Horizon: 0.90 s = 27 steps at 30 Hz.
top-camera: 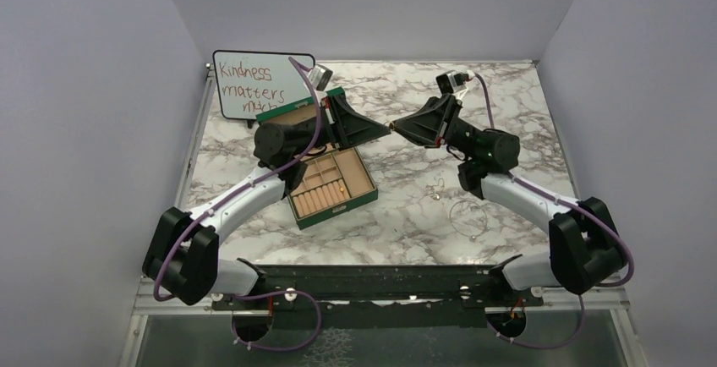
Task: Organize the mixed jewelry
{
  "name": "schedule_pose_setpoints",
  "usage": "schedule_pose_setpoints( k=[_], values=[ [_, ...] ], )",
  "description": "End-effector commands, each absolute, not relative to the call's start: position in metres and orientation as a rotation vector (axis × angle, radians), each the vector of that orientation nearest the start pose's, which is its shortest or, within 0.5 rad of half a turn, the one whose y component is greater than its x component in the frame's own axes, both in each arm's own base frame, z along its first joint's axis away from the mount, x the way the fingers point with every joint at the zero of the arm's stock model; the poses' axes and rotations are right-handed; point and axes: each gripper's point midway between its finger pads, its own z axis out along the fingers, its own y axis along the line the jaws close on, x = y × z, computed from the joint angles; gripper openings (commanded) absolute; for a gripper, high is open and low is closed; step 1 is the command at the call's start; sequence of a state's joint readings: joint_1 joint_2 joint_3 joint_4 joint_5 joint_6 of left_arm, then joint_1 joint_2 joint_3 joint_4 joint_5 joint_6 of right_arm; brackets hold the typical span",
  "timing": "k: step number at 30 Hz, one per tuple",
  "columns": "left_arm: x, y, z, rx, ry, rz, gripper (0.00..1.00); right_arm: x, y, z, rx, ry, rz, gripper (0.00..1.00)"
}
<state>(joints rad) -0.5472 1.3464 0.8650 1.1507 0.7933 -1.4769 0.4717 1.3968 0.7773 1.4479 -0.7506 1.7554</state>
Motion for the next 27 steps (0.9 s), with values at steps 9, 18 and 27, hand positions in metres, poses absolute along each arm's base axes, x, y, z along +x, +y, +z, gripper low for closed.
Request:
schedule_pose_setpoints(
  k=[9, 18, 27],
  values=[
    [0.231, -0.289, 0.392, 0.224, 1.431, -1.960, 0.00, 0.233, 0.282, 0.392, -0.198, 1.466, 1.882, 0.60],
    [0.249, -0.290, 0.370, 0.132, 1.515, -1.919, 0.00, 0.250, 0.281, 0.384, -0.231, 1.538, 1.671, 0.61],
    [0.255, -0.293, 0.360, 0.107, 1.547, -1.920, 0.00, 0.256, 0.290, 0.376, -0.254, 1.555, 1.706, 0.46]
  ],
)
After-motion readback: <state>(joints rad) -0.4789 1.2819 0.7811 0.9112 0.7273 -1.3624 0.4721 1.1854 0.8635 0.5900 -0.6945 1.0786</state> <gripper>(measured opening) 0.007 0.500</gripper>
